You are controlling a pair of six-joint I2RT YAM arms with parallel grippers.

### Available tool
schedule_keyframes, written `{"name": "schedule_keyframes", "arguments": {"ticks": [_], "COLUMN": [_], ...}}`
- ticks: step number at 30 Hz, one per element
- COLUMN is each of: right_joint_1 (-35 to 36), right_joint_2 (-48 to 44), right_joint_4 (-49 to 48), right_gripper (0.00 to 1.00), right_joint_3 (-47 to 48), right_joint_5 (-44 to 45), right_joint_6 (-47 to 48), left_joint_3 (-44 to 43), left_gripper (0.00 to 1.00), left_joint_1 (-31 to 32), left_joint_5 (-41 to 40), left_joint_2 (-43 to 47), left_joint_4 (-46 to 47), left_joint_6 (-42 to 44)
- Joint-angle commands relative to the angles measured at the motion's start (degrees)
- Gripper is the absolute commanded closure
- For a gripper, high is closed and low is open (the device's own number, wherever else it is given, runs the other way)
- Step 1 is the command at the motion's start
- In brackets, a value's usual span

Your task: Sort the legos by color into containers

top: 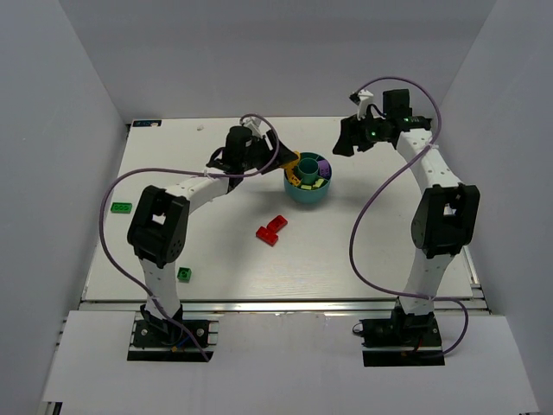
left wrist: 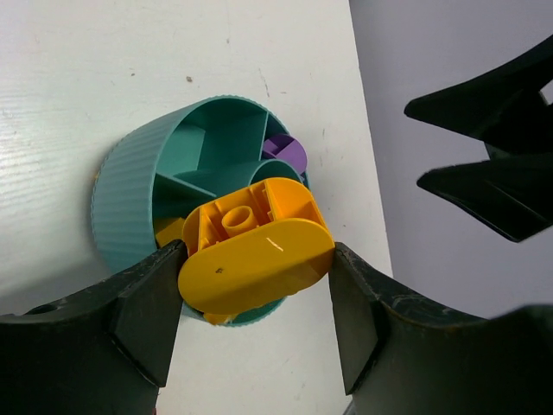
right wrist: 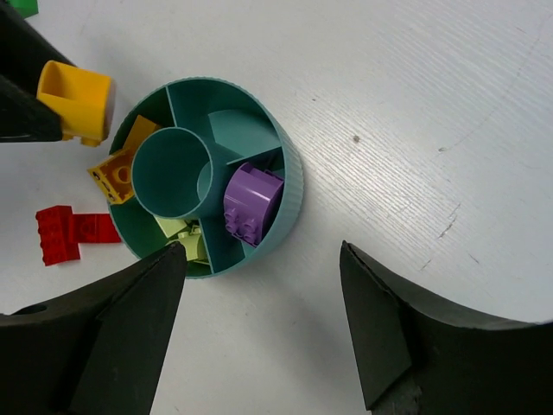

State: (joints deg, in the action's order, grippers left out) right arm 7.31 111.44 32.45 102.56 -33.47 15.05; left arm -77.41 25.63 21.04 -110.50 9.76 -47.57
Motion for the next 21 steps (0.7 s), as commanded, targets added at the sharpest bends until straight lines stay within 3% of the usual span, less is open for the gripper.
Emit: {"name": "schedule_keyframes", "arguments": {"ticks": [1, 11, 21], "right_joint_1": [-0.01, -0.46, -0.54], "right_joint_2": [-2.19, -2.19, -2.54], "right_joint_4": [-1.51, -1.77, -2.04], "right_gripper": [0.24, 0.22, 0.21], "right_joint_3": [-1.57, -2.19, -3.25], "right_joint_5": [-2.83, -3.0, -2.74], "right_joint_6": [0.86, 0.25, 0.24], "left_joint_3": [-4.15, -9.08, -6.53], "left_gripper": [1.0, 0.98, 0.96], "left_joint_1": [0.56, 0.74, 0.74], "left_joint_5": [0.5, -3.63, -1.53], "left_joint_2": [-0.24, -0.95, 0.37], "left_joint_4": [-3.43, -14.15, -7.76], "left_joint_6": [5.37, 21.19, 31.22]}}
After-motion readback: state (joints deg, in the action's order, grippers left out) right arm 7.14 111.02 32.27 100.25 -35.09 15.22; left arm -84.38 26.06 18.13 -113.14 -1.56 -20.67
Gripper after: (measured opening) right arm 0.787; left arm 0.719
